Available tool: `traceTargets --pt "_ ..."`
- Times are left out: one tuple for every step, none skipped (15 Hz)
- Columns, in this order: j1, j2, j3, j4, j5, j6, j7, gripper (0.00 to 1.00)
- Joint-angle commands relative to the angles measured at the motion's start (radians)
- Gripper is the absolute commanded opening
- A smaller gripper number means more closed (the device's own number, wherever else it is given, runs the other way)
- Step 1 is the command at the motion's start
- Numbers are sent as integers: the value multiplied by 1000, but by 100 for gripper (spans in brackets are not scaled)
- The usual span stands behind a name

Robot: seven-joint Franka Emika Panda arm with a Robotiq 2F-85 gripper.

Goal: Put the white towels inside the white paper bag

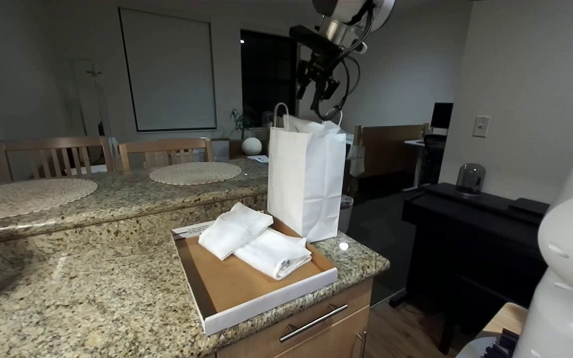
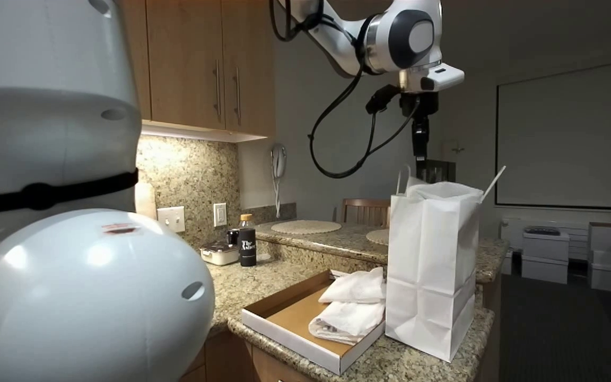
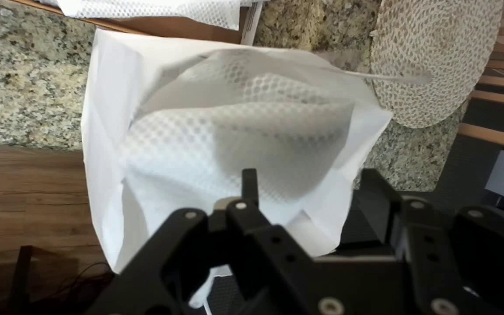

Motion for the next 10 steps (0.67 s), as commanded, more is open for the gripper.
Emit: traceTargets --pt "-7 -37 7 -3 9 16 -3 94" --pt "-7 -43 8 0 8 15 -5 98" --pt "-6 -51 9 -2 11 14 -11 100" --pt "-6 -58 9 -4 12 15 -13 100" --pt "-2 -73 12 -10 18 8 -31 100" --pt "1 -84 16 -14 13 3 -42 100" --pt "10 -111 28 -26 -8 -10 -69 100" --pt "15 -126 38 -29 -18 -25 -97 100" --pt "25 -151 60 -42 -40 -47 -121 100" --pt "33 -166 77 -51 -56 -56 -140 100"
